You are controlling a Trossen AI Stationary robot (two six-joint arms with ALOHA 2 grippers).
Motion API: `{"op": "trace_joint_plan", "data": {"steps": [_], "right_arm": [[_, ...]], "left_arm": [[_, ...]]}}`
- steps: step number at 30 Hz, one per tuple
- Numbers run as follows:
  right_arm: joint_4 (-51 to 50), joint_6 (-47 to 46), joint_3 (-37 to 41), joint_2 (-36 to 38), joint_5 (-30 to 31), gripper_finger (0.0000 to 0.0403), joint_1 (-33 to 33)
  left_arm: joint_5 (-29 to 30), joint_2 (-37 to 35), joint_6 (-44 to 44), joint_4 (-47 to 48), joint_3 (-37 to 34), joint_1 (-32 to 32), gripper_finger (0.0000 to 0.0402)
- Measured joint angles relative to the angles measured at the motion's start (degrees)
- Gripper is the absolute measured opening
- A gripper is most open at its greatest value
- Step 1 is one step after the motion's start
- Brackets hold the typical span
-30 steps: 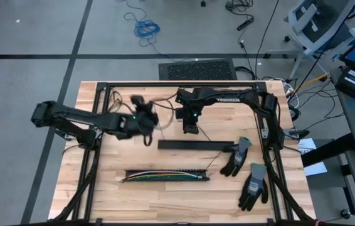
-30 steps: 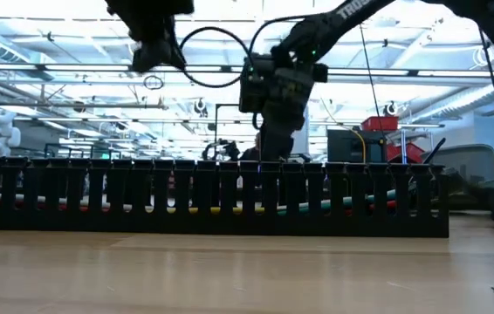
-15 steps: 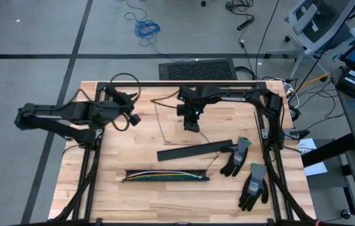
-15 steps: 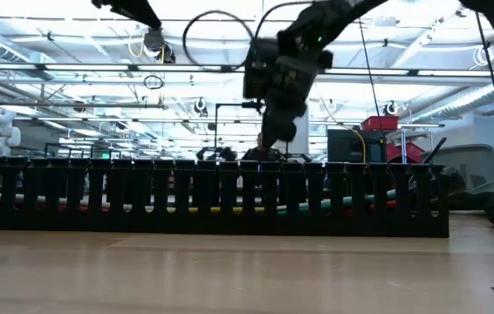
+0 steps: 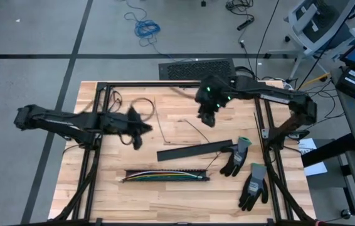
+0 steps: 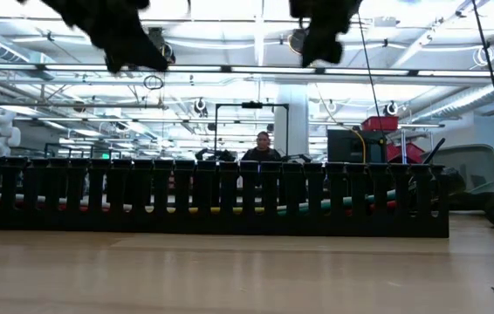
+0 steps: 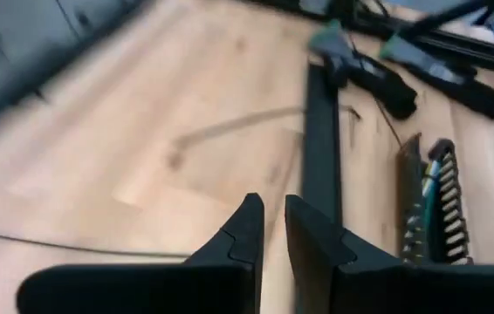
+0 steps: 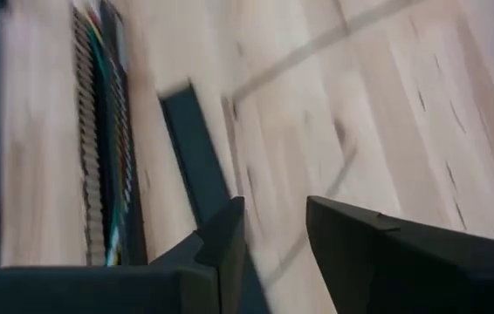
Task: Ziptie cables
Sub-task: Close the black cable duct
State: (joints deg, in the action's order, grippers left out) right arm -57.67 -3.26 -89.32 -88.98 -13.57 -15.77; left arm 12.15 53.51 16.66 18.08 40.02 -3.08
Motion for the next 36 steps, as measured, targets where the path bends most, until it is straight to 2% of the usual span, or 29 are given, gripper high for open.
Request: {"op": "trace_joint_plan", "data": {"steps": [4, 9, 14, 21, 25, 27, 31, 36], "right_arm": [[-8.7, -3.6, 0.0, 3.5, 7.6, 0.0114, 5.3], [-16.5, -5.1, 0.0, 6.8, 13.6, 0.0114, 9.2], [-21.5, -4.8, 0.7, 10.9, 17.8, 0.0114, 10.3], [-20.8, -2.2, 7.3, 18.8, 18.4, 0.0114, 10.3], [-17.2, -2.8, 11.2, 21.8, 18.1, 0.0114, 10.3], [-15.1, -3.3, 12.5, 22.9, 18.1, 0.0114, 10.7], [-13.5, -3.1, 13.6, 23.5, 18.0, 0.0114, 11.1], [-13.2, -3.4, 13.6, 23.5, 18.3, 0.0114, 11.0]], "left_arm": [[-2.2, 7.2, 1.2, -5.4, -1.9, -0.8, 0.0048], [-9.5, 15.1, -0.5, -6.6, 0.7, -2.7, 0.0051], [-13.7, 21.2, 4.0, -5.6, 4.0, -5.2, 0.0093], [-13.3, 25.2, 3.8, -4.4, 8.3, -5.9, 0.0188], [-9.2, 28.6, 4.4, 0.5, 8.6, -5.2, 0.0225], [-6.5, 30.7, 5.5, 2.1, 8.6, -4.7, 0.0231], [-6.1, 34.8, 5.5, 1.6, 8.6, -3.3, 0.0232], [-13.1, 39.3, 5.6, 0.3, 8.6, -2.5, 0.0232]]}}
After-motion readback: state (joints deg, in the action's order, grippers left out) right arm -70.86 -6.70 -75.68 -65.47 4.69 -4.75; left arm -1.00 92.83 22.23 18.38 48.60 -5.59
